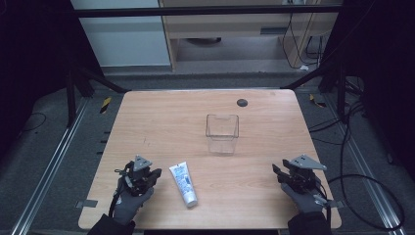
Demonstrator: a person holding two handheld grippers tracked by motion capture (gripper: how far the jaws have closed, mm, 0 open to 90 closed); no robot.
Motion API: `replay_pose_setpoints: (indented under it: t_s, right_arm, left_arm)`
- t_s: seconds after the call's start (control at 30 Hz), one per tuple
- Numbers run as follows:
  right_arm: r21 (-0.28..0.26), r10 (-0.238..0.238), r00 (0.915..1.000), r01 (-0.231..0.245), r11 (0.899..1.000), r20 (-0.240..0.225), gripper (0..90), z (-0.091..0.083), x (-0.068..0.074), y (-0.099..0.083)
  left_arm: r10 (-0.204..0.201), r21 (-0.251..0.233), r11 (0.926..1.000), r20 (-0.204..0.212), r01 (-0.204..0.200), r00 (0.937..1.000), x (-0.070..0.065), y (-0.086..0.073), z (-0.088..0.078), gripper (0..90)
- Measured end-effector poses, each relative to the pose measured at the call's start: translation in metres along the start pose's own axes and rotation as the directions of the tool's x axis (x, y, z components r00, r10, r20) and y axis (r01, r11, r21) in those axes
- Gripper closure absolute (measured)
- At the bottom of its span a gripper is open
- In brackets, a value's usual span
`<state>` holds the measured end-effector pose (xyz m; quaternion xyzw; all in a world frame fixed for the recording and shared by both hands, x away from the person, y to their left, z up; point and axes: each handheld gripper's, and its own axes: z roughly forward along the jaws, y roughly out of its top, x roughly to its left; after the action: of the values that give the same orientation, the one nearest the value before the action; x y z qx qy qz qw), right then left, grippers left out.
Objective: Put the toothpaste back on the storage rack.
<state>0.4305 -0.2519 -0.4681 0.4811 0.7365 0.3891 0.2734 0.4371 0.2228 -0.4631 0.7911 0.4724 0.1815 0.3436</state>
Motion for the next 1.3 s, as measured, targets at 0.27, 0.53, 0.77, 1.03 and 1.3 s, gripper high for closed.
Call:
replay_pose_setpoints:
  t_s: [0.27,0.53,0.77,1.03,1.3]
  right_arm:
    - [0.013,-0.001,1.0000,0.001,1.000,0.000,45.8,0.004,0.002,-0.001]
    - [0.018,-0.013,0.9999,0.013,1.000,0.006,39.5,0.007,0.004,-0.002]
    - [0.021,-0.009,0.9999,0.009,1.000,0.007,37.6,0.008,0.003,-0.002]
    - [0.024,-0.008,0.9999,0.008,1.000,0.007,36.6,0.010,0.002,-0.003]
    - [0.029,-0.008,1.0000,0.008,1.000,0.005,36.1,0.011,0.002,-0.003]
  left_arm:
    - [0.018,0.047,0.9987,0.029,-0.019,0.9994,-0.010,0.002,0.012,89.4]
    - [0.005,0.064,0.9979,0.044,-0.008,0.9990,-0.016,0.007,0.025,89.2]
    - [-0.011,0.072,0.9974,0.048,0.008,0.9988,-0.019,0.011,0.035,89.2]
    - [-0.009,0.063,0.9980,0.046,0.006,0.9989,-0.023,0.018,0.043,88.9]
    - [0.001,0.066,0.9978,0.058,-0.005,0.9983,-0.031,0.026,0.051,88.8]
